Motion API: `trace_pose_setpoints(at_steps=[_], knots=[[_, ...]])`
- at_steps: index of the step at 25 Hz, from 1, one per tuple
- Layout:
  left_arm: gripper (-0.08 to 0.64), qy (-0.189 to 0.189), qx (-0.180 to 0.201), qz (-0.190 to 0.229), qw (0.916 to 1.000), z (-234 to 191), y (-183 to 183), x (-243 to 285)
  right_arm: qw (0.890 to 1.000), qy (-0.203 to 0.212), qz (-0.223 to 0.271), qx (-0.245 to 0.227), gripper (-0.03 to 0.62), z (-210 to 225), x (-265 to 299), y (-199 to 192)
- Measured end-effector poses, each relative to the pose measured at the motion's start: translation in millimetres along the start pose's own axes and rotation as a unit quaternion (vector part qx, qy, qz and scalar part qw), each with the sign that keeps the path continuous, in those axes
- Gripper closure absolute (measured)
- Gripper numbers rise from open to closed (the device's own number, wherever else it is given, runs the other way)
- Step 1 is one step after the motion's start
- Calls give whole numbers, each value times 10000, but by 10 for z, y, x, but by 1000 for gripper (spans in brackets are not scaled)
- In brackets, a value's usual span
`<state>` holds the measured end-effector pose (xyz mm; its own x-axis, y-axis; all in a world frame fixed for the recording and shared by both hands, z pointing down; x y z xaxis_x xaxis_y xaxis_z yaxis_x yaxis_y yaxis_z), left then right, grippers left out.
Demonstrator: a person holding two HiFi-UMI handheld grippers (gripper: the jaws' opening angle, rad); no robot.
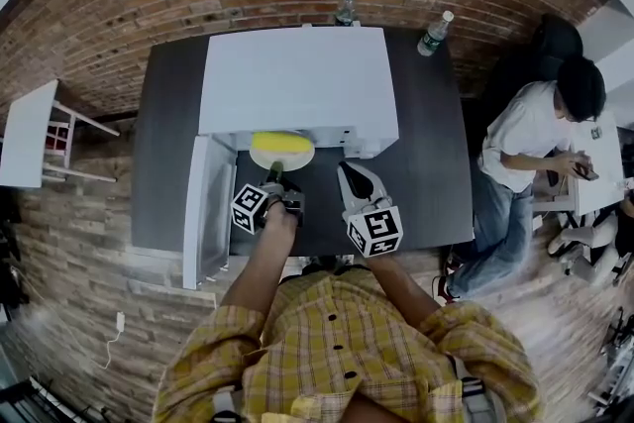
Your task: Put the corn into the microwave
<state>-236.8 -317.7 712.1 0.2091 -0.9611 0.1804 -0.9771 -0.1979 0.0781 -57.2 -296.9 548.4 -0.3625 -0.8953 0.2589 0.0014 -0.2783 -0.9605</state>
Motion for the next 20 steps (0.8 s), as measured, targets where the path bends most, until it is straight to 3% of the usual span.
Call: trace_pose_setpoints(at_steps=[20], knots=[[537, 208, 36, 104, 9997, -124, 162, 396, 9999, -4, -135, -9, 586, 52, 114, -35]])
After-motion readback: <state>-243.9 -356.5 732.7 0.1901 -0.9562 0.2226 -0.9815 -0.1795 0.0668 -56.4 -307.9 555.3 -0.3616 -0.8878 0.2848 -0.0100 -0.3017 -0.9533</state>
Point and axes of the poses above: the fingertips, and each gripper's own axes: x forward along the fingers, z to its right, y out of its top, the point moved 3 cm from there along -x, backward along the fingers, and after that the axes turned 12 degrees about -y, right-handed, at the moved point
